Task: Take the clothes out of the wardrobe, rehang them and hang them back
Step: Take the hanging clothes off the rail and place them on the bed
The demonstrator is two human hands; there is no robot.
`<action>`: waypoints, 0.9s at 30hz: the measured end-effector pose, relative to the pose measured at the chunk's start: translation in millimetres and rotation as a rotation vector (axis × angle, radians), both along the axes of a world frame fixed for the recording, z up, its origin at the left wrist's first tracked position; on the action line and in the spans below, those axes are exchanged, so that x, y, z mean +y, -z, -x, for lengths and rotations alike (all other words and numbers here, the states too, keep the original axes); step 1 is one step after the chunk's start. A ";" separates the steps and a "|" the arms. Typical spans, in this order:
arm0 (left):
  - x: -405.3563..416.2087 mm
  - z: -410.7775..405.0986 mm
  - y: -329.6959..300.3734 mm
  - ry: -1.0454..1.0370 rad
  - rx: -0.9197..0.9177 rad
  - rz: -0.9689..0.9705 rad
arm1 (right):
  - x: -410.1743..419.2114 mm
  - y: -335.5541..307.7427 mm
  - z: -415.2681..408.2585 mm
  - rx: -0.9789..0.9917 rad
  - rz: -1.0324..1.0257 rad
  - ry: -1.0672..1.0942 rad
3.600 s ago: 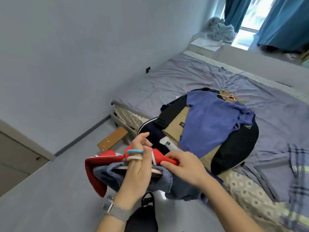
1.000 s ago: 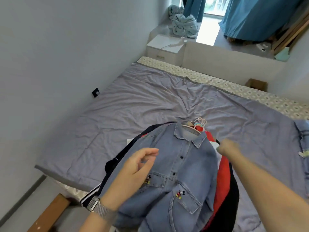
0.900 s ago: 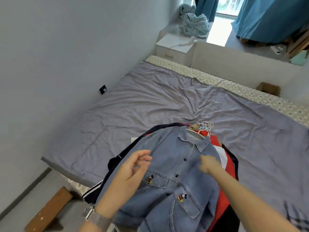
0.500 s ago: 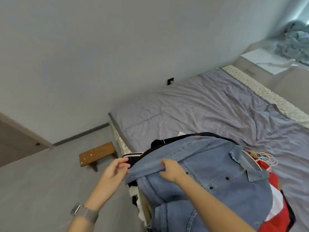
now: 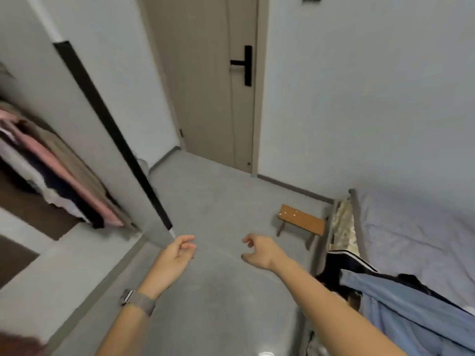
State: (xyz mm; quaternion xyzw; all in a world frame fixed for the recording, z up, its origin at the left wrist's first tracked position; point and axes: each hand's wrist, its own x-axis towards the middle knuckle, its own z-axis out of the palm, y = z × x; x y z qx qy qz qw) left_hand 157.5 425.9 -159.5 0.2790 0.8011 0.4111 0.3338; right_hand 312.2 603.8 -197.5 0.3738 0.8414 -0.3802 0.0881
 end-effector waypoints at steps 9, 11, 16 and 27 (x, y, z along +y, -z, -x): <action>-233.4 125.5 -37.0 -0.467 0.205 0.055 | -185.6 -43.5 213.7 0.138 -0.012 -0.408; -252.4 144.6 -36.2 -0.526 0.227 0.043 | -210.4 -41.0 238.3 0.155 0.029 -0.459; -254.0 202.1 -29.4 -0.638 0.240 0.033 | -217.8 -39.3 313.9 0.183 0.067 -0.481; -178.9 395.0 -27.9 -0.749 0.196 0.002 | -148.1 -57.6 543.7 0.314 0.104 -0.502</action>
